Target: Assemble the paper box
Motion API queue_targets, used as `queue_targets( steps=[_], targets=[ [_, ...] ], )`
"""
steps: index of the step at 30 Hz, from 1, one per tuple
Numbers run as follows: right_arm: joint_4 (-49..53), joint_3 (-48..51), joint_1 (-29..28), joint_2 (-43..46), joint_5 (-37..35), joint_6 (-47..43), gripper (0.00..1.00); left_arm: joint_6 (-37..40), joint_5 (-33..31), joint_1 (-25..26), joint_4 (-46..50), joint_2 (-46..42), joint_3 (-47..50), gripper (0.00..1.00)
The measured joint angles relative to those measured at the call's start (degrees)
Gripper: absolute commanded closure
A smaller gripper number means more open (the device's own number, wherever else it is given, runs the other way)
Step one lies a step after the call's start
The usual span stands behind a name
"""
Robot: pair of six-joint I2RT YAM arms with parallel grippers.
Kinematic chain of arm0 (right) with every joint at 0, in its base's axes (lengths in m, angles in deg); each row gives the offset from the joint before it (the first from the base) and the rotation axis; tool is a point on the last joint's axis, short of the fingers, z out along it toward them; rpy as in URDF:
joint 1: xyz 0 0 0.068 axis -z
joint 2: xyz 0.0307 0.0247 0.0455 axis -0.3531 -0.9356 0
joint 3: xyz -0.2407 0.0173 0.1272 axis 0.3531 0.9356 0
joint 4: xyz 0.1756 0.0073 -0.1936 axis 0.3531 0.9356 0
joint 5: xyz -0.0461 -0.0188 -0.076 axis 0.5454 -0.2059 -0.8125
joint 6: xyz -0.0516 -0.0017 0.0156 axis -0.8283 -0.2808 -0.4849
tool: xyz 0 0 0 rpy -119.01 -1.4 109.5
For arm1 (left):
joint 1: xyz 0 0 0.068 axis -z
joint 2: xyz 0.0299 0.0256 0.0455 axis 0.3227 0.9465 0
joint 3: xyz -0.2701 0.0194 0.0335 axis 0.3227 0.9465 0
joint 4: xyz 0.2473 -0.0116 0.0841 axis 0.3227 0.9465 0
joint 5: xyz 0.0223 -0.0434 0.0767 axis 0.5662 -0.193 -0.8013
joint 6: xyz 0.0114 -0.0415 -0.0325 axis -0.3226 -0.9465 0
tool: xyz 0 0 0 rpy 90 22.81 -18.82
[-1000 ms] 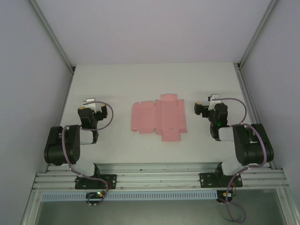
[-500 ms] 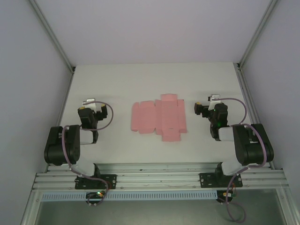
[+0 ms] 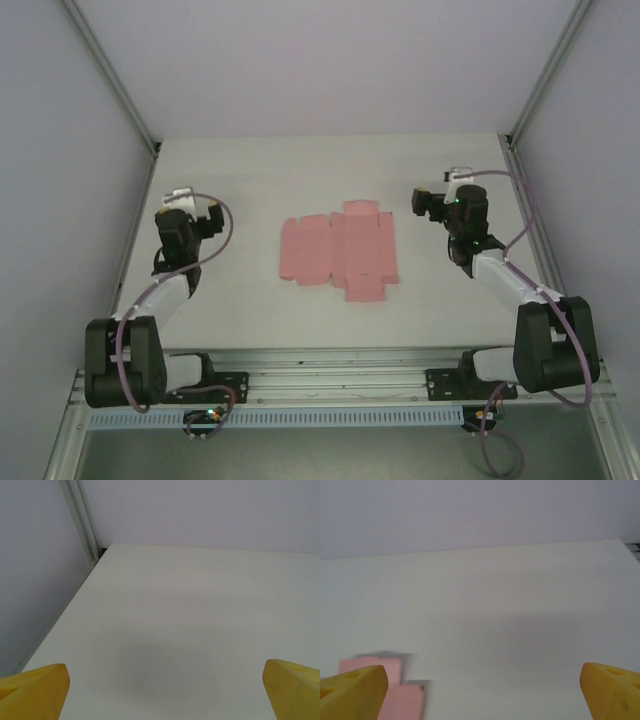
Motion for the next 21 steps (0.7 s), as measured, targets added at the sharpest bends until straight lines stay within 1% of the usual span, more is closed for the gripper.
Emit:
queue_targets(
  steps=[2, 5, 7, 10, 13, 16, 21],
  targets=[
    [5.0, -2.2, -4.6, -0.1, -1.0, 1.7, 0.00, -1.7, 0.5, 1.9, 6.1, 0.1, -3.7, 0.00],
    [12.4, -6.3, -10.2, -1.7, 0.0, 5.3, 0.00, -5.4, 2.2, 5.3, 16.2, 2.1, -9.5, 0.00],
    [16.2, -9.5, -13.1, -3.8, 0.9, 7.4, 0.00, -8.0, 5.1, 7.0, 21.5, 4.4, -12.8, 0.00],
    [20.6, -12.8, -16.5, -7.7, 1.6, 10.8, 0.00, -11.3, 9.9, 9.1, 26.0, 7.5, -14.6, 0.00],
    [24.5, -14.0, -18.3, -11.3, 3.2, 13.6, 0.00, -13.8, 14.9, 11.4, 29.2, 10.1, -14.6, 0.00],
    [26.9, -14.1, -18.5, -14.5, 4.9, 15.7, 0.00, -15.4, 19.5, 13.3, 31.6, 11.9, -15.0, 0.00],
    [27.8, -14.2, -18.3, -19.0, 6.1, 17.5, 0.00, -16.2, 28.9, 13.6, 33.0, 16.8, -18.3, 0.00]
  ],
)
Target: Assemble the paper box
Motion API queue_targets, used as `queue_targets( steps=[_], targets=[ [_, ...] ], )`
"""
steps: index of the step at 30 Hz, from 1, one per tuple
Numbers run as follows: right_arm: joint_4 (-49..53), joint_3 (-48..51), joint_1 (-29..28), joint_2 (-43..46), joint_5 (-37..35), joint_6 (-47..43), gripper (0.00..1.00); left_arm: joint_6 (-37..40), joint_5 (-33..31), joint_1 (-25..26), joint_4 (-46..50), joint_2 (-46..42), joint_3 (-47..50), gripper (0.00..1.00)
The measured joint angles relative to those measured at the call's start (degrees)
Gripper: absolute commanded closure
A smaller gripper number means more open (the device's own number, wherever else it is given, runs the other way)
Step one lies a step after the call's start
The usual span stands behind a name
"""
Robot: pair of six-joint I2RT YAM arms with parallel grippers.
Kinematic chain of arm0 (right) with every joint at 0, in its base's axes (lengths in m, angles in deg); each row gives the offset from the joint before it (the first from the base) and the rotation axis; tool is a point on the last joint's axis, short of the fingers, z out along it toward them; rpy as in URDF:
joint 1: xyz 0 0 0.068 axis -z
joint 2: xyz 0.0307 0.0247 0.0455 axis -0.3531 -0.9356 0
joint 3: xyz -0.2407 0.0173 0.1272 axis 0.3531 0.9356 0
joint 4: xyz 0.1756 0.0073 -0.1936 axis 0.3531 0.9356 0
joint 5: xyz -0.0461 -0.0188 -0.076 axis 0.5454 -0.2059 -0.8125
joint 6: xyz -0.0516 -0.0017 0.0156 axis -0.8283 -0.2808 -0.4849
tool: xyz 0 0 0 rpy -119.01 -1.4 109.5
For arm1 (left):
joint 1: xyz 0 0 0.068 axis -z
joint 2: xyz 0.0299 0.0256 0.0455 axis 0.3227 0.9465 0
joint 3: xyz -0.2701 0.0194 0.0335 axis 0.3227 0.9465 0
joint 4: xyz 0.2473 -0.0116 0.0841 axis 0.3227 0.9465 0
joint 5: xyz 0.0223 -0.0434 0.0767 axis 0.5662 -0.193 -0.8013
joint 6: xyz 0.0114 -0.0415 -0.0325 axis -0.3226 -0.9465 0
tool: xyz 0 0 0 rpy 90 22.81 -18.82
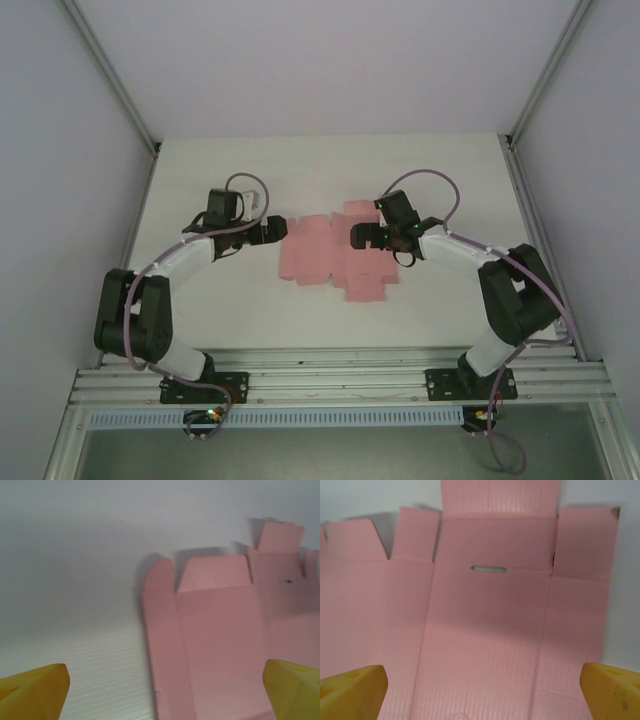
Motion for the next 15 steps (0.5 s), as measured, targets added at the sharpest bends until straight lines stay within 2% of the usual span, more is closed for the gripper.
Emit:
queue_targets(
  steps=[6, 15],
  targets=[
    [0.0, 0.0, 0.9, -6.0, 0.0, 1.1, 0.00, -0.2, 6.8, 0.1, 1.8, 7.4, -4.1, 0.00],
    [-4.4, 1.0, 3.5, -6.5, 0.9, 2.6, 0.02, -0.1, 14.1, 0.1, 3.6, 12.6, -7.1, 0.00]
  ],
)
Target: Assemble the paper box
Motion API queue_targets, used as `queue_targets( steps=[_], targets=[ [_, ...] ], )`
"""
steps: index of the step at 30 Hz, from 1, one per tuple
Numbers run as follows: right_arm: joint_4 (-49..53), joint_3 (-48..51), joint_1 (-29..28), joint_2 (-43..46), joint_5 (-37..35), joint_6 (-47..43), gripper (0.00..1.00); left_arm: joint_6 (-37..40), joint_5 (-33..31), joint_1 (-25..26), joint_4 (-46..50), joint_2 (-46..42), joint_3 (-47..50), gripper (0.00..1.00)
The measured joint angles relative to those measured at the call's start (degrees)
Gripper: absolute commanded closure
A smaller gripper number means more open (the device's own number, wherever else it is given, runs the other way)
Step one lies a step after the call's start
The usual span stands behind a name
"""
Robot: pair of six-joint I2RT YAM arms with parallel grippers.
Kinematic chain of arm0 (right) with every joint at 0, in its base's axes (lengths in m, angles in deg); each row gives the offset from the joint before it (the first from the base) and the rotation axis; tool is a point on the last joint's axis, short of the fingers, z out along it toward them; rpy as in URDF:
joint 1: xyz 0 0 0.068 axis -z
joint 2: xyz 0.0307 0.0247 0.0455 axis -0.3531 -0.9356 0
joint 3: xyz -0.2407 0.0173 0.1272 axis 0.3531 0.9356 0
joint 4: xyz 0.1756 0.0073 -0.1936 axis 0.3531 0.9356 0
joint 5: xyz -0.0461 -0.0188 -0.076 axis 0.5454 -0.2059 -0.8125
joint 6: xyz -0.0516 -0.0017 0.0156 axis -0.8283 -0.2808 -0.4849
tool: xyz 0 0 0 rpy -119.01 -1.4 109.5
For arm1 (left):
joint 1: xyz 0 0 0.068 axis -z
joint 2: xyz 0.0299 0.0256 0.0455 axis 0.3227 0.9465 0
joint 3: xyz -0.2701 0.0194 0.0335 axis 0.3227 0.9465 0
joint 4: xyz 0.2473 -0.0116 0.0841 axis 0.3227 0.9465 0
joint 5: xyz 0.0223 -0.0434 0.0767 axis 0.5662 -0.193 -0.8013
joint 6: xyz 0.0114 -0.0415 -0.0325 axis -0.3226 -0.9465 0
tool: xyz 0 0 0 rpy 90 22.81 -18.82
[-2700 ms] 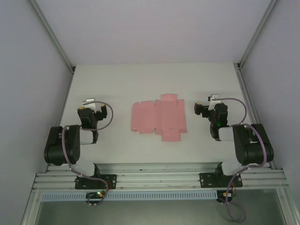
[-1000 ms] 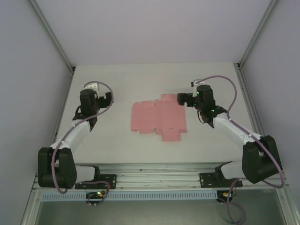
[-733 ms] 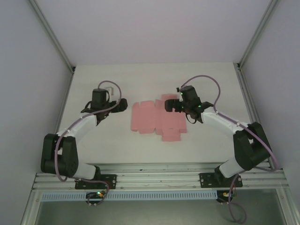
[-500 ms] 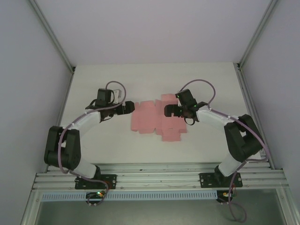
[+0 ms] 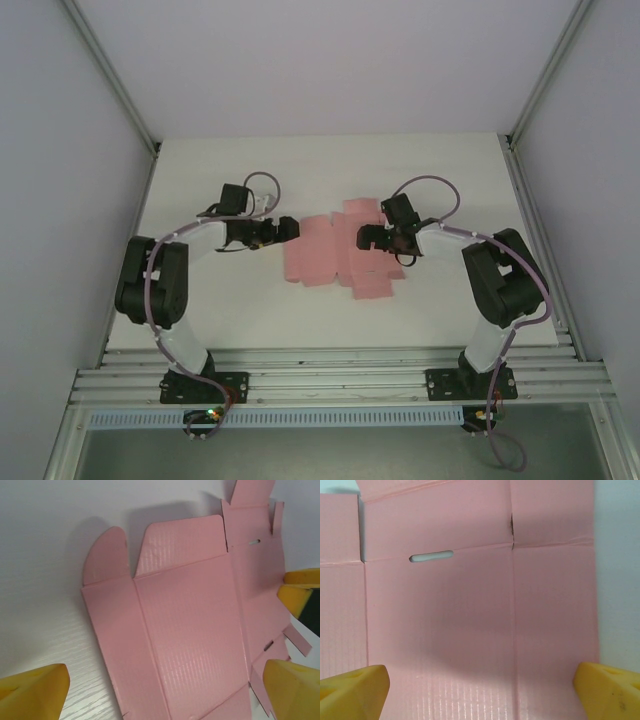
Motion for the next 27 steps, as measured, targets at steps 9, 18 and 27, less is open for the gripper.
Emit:
queue_targets(
  steps=[9, 18, 27],
  targets=[
    [-3.5, 1.7, 0.1, 0.3, 0.0, 0.5, 0.02, 0.8, 4.3, 0.1, 1.9, 3.8, -0.9, 0.00],
    [-6.2, 3.2, 0.1, 0.9, 0.2, 1.6, 0.02, 0.3, 9.4, 0.4, -0.5, 5.0, -1.2, 0.00],
    [-9.7, 5.0, 0.4, 1.3, 1.6, 2.4, 0.02, -1.9, 12.4, 0.8, -4.4, 5.0, -1.2, 0.16]
  ],
)
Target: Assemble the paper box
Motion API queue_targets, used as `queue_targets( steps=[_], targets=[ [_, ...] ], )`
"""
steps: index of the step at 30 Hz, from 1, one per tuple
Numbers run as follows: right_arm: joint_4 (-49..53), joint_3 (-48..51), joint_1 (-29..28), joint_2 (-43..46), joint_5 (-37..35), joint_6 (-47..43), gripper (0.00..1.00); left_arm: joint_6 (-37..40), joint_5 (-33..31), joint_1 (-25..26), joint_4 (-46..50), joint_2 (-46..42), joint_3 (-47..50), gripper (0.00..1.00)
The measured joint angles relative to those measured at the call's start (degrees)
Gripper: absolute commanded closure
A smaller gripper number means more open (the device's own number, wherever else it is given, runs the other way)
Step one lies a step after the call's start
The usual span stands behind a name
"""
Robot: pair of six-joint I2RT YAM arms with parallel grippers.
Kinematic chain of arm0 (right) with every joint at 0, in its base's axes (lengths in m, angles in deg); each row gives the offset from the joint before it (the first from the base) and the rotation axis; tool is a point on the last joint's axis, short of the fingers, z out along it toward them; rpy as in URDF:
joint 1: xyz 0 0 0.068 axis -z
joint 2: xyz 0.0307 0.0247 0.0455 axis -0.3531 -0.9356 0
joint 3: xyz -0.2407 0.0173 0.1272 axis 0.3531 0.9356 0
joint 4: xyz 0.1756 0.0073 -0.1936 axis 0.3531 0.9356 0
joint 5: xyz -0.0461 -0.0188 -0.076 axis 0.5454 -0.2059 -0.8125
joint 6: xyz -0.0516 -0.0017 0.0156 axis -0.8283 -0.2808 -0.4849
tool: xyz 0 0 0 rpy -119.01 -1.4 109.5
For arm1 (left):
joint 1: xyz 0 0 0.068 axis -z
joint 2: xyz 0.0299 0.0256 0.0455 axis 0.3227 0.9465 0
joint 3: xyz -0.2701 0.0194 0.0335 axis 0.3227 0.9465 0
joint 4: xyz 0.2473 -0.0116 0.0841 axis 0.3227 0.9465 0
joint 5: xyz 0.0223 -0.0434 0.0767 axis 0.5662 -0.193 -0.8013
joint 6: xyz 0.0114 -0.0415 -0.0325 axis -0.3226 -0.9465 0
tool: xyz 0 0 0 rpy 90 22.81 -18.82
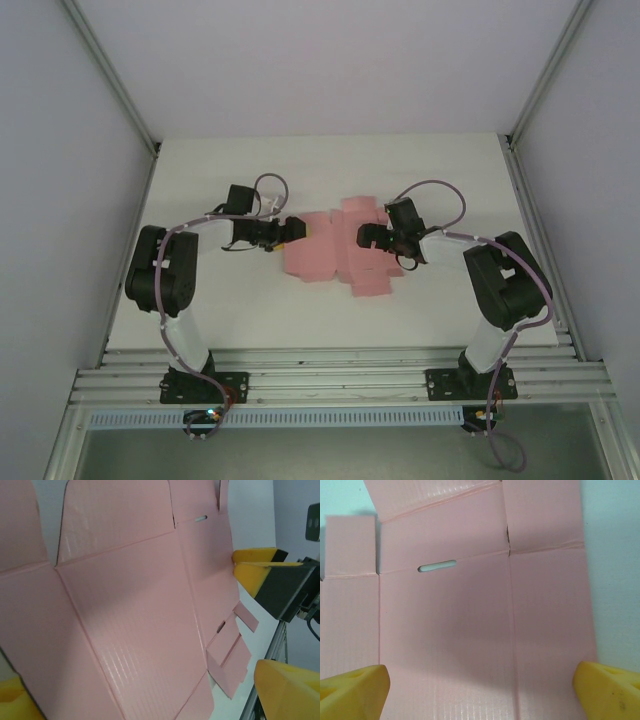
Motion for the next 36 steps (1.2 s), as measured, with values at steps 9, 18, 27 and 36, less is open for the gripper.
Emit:
queue_targets(
  steps=[9, 18, 27, 36],
  targets=[
    [-2.4, 1.6, 0.0, 0.7, 0.9, 0.4, 0.02, -0.3, -0.8, 0.7, -1.0, 0.1, -0.1, 0.47],
    [-4.5, 3.4, 0.1, 1.7, 1.5, 0.6, 0.02, 0.2, -1.7, 1.9, -1.9, 0.2, -1.3, 0.99],
    [-1.8, 10.0, 2.0, 14.9, 2.7, -1.5, 0.04, 1.8, 1.0, 3.2, -3.4, -4.4, -2.1, 1.00],
    [-4.6, 18.1, 13.4, 39.6, 12.3, -3.8, 0.02, 5.8, 5.9, 4.7, -6.4, -18.7, -6.4, 1.00]
  ],
)
